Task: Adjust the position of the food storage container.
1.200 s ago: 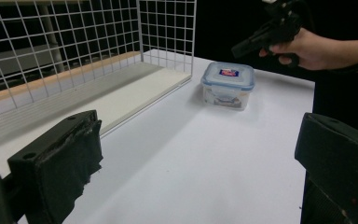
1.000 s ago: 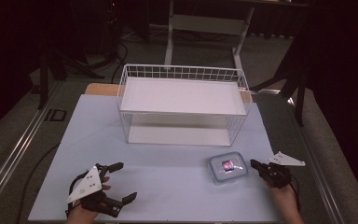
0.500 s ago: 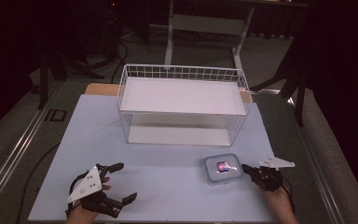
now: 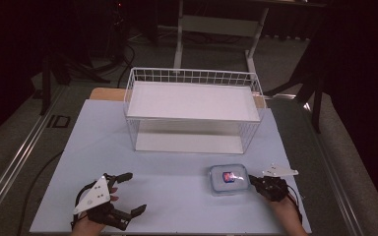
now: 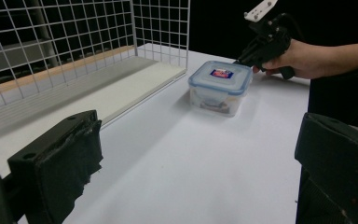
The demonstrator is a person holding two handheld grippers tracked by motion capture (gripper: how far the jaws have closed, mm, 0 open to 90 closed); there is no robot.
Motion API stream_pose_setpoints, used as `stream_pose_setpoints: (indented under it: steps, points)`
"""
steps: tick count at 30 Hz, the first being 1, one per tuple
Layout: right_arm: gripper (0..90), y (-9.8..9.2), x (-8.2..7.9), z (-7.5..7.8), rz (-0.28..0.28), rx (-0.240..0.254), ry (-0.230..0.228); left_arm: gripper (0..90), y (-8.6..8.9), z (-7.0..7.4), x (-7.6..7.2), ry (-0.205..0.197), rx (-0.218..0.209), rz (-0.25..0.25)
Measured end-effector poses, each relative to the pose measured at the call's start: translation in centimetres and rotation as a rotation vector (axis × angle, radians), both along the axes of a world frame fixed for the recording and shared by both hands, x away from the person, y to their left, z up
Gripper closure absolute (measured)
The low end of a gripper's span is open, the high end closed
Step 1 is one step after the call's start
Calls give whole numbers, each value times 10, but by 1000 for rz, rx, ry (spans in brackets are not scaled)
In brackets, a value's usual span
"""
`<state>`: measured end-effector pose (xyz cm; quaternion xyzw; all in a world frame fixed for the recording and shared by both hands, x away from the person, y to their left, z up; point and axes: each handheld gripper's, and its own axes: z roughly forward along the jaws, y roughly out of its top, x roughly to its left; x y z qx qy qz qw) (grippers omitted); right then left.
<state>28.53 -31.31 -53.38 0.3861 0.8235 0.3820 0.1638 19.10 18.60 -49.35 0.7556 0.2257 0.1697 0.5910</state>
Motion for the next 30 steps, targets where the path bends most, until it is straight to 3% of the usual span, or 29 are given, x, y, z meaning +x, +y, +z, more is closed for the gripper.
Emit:
stream_pose_setpoints:
  steps: [10, 30]
  points:
    - [900, 49, -3, 2, 114, 16, 49, 14, -1, 0, -1, 3, 5, -5]
    - [900, 100, 4, 1, 179, 36, 59, 14, -2, -3, 0, 20, 12, -13]
